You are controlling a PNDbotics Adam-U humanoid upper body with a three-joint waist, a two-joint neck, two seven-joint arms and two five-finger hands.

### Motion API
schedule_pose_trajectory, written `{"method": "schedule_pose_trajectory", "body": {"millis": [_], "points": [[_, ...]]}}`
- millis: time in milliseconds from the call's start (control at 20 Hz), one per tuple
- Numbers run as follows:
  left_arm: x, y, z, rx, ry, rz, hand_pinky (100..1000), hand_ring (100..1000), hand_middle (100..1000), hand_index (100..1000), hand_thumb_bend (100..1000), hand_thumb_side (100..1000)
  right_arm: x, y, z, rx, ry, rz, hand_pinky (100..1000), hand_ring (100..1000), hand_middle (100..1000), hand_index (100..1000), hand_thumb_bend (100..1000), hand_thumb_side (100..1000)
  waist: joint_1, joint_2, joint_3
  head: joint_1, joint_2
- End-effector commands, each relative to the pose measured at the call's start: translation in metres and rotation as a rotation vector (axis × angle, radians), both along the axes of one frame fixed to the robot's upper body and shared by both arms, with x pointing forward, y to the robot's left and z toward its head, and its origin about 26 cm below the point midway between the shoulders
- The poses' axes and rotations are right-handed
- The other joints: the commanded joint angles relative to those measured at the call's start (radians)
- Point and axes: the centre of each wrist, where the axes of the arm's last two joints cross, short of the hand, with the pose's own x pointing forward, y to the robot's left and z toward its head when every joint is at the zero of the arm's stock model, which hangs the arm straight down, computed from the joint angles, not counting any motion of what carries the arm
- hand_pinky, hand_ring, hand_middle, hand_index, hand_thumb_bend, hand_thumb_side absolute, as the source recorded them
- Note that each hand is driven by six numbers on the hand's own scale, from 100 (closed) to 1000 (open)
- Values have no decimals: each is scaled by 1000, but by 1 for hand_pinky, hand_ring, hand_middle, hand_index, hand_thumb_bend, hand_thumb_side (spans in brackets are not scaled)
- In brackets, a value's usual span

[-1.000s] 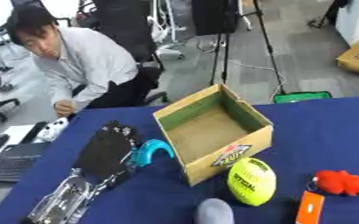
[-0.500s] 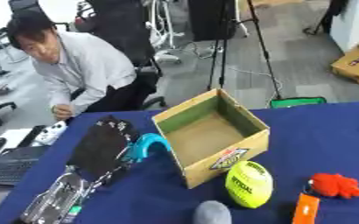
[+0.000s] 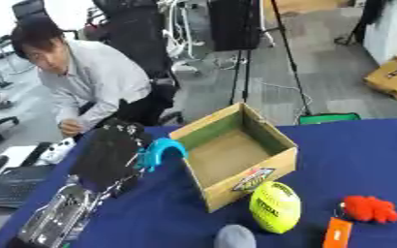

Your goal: Pick up objects on the table and place them in the box.

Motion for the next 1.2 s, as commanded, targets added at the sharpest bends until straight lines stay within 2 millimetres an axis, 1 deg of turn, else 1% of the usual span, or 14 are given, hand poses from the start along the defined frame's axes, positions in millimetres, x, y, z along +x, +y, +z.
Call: {"method": "schedule_pose_trajectory", "body": {"millis": [50,200,500,600,900,1100,1200], "points": [[-2,4,22,12,-55,13,661,467,350,494,483,100,-2,-2,14,-38,-21,1,866,842,801,787,100,796,-16,-19,2,-1,-5],[-3,3,31,13,-66,15,662,468,345,495,492,100,-2,-2,14,-38,-21,2,866,842,801,786,100,795,-15,-23,1,-1,-3],[-5,-4,50,7,-99,-8,660,466,305,492,498,100,-2,-2,15,-37,-22,3,867,843,801,786,100,794,-15,-27,-1,-1,-4],[-6,-9,59,6,-119,-26,657,468,294,493,509,100,-2,-2,15,-38,-21,3,867,843,801,786,100,792,-14,-29,-2,1,-2],[-11,-26,85,-14,-171,-82,654,465,290,488,501,100,-2,-1,15,-37,-21,7,868,843,801,785,100,791,-15,-32,-6,2,0],[-13,-36,97,-26,-190,-112,653,464,288,485,494,100,-2,-1,15,-37,-21,8,868,843,801,784,100,792,-15,-32,-10,3,1],[-15,-44,105,-35,-200,-139,652,461,284,482,482,100,-1,-1,15,-37,-21,11,868,843,800,785,100,791,-14,-33,-14,5,1]]}}
